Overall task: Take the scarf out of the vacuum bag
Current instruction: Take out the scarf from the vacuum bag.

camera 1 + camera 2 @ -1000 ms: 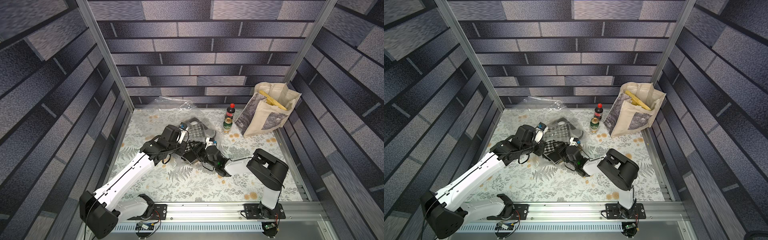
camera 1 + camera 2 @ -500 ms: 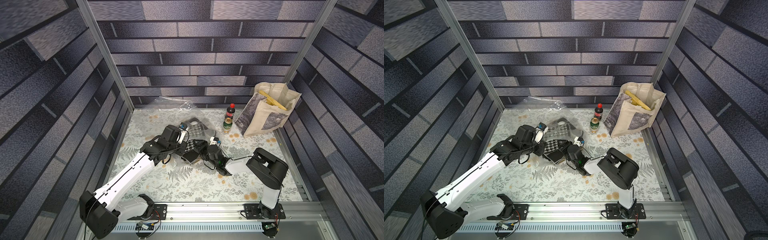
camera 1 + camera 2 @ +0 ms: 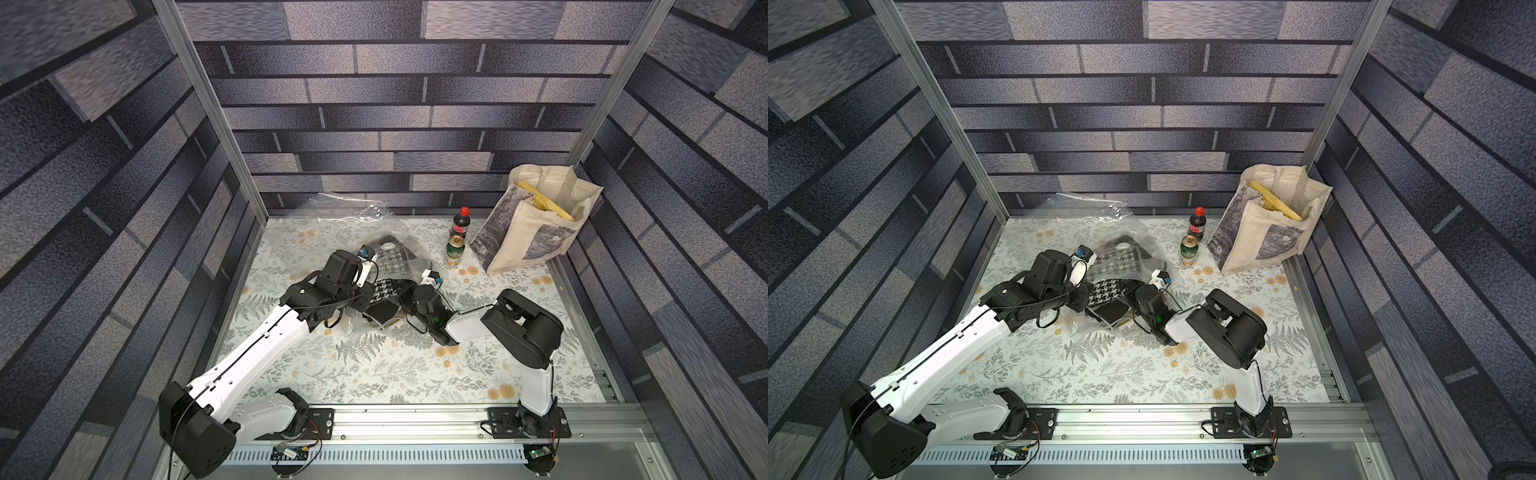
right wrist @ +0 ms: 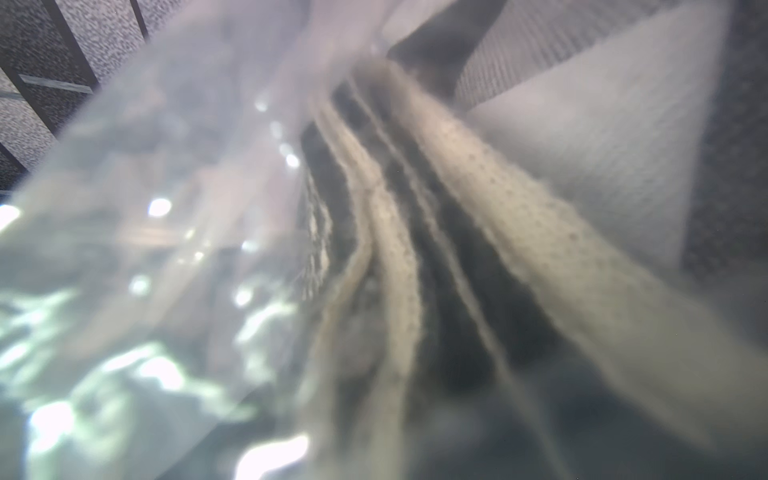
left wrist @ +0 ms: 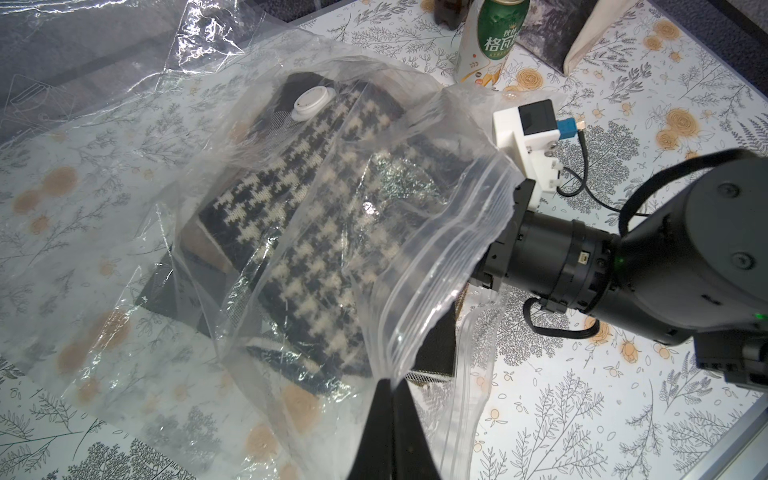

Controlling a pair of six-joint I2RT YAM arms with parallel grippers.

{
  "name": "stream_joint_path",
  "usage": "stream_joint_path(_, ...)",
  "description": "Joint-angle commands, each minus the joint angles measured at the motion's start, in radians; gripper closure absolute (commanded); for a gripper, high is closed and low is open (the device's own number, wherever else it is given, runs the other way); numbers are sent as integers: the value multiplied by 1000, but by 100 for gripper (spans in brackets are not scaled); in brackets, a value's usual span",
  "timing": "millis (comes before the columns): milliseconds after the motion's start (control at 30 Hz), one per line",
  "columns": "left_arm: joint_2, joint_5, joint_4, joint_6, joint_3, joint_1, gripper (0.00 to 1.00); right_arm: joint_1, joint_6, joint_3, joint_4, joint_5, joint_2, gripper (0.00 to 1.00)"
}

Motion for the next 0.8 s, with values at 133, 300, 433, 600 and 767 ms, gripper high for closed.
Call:
stream_joint_path(133,-26,-18,-3,9,-10,-22,100,-16,-2,97,-4,-43,5,14)
stream_joint_path(300,-25,-27,-9,9,-5,-28,100,-16,-8,94,-18,-47,-37,13)
stream_joint_path(433,-22,-31,-12,9,-2,-34,100,-16,12,105,3,-75,-27,15)
stream_joint_path(600,-26,-40,-13,10,-6,-37,100,-1,10,128,-11,-87,-35,17)
stream_joint_path(767,-27,-37,-9,10,-5,-38,100,1,27,160,-27,-84,11,27)
